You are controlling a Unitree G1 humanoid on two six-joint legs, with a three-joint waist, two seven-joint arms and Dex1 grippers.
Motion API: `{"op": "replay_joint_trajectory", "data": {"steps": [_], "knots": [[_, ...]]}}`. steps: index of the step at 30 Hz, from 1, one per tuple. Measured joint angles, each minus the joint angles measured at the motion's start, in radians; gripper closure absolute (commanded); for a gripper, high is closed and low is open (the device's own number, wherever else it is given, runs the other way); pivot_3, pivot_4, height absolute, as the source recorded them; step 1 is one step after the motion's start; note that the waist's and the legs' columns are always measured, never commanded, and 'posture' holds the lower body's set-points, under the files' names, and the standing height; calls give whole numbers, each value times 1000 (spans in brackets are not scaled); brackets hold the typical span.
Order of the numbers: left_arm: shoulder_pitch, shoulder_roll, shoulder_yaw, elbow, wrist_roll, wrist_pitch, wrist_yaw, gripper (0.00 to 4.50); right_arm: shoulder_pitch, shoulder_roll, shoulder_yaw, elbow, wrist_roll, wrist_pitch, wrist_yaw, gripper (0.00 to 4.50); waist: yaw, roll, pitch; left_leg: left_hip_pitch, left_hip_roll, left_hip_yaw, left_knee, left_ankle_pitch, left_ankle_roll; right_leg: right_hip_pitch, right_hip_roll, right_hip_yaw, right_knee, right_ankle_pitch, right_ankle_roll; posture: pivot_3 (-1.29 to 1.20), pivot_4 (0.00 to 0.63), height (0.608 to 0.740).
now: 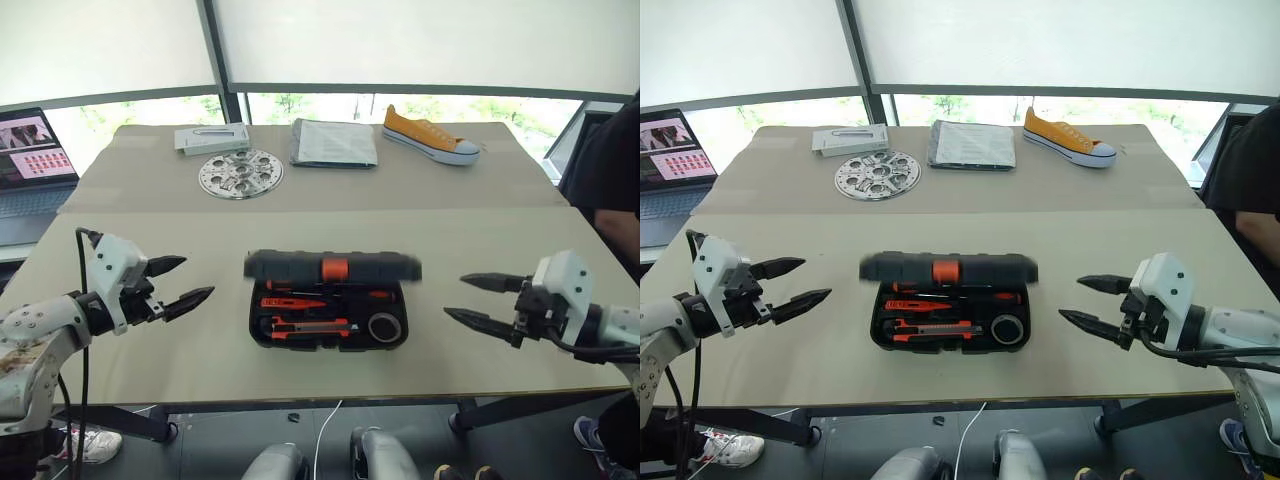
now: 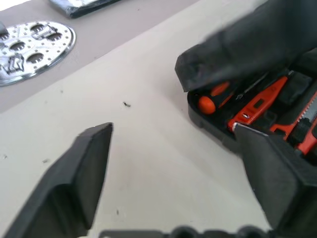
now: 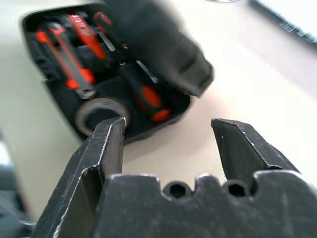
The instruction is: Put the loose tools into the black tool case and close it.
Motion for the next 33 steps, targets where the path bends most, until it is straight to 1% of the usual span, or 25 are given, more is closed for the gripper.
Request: {"op": "replay_joint_trajectory", "data": {"steps": [3,5,6,8,10,12,14,18,19,20,23,25,27,28,30,33], "knots": [[-70,15,-55,123,57,-51,-27,51,124,-40,-8,-70,13,3,91,1187,11,0,0,0,0,0,0,0,0,-1,0,0,0,0,0,0,150,740],[-175,16,-113,228,109,-94,-40,0,184,-56,-11,-114,20,2,137,1695,19,-1,0,-1,0,0,1,0,0,-1,0,-1,0,0,0,0,150,740],[-230,13,-147,273,132,-115,-50,0,193,-59,-8,-126,18,-1,144,1831,20,-2,1,-1,-1,0,1,0,-1,-1,0,-1,0,0,0,0,150,740],[-365,-25,-222,375,190,-170,-62,515,186,-60,8,-135,0,-11,145,2593,22,-3,1,-1,-2,0,2,-4,-7,0,-1,-1,-1,1,2,0,150,740],[-473,-72,-297,482,247,-250,-77,999,156,-58,52,-136,-23,-23,136,3195,20,-4,0,-1,-3,0,3,-4,-8,0,-1,0,-1,2,2,0,150,740],[-568,-130,-366,605,311,-333,-92,1903,105,-50,125,-127,-81,-50,120,4018,19,-5,0,-1,-3,1,3,-4,-8,-1,-1,-1,-1,2,2,0,150,740],[-646,-186,-425,719,364,-407,-101,2508,59,-42,196,-109,-136,-74,106,4500,16,-6,1,-2,-2,1,3,-2,-6,-2,-1,-1,-1,2,2,0,150,740],[-784,-277,-496,948,449,-563,-112,4051,-51,-5,330,-64,-218,-101,93,4500,7,-7,1,-5,-2,1,4,0,-1,-4,-1,-2,-2,2,2,0,150,740],[-810,-299,-508,983,464,-589,-115,4324,-77,7,358,-54,-235,-109,92,4500,6,-7,1,-6,-2,1,5,0,0,-5,-1,-2,-2,2,2,0,150,740],[-832,-315,-521,1014,477,-620,-121,4443,-108,20,390,-40,-255,-113,87,4500,4,-7,1,-7,-2,1,5,0,0,-4,-2,-2,-2,2,2,0,150,740],[-864,-347,-552,1080,518,-703,-154,4443,-200,60,471,18,-329,-121,58,4500,-2,-8,2,-8,-2,1,7,0,0,-5,-2,-3,-2,2,2,0,150,740],[-860,-344,-567,1086,531,-750,-202,4443,-254,98,507,72,-375,-128,26,4500,-9,-8,2,-8,-2,1,7,0,0,-6,-1,-2,-2,3,2,0,150,740],[-855,-334,-570,1065,532,-782,-260,4443,-298,127,513,140,-418,-130,-23,4500,-10,-8,2,-9,-2,1,9,0,0,-7,-2,-2,0,3,1,0,150,740],[-839,-321,-573,1034,527,-786,-297,4443,-314,130,513,161,-435,-135,-38,4500,-10,-8,2,-9,-2,1,9,0,0,-7,-2,-2,0,3,1,0,150,740],[-759,-267,-579,904,489,-757,-413,4443,-336,129,497,223,-473,-162,-74,4500,-12,-8,2,-10,-2,1,8,0,0,-8,-1,-2,1,3,1,0,150,740],[-691,-235,-584,795,463,-710,-489,4443,-323,115,467,255,-478,-175,-80,4500,-10,-8,2,-13,-3,1,7,0,1,-12,-1,-3,1,3,1,0,150,740]]}}
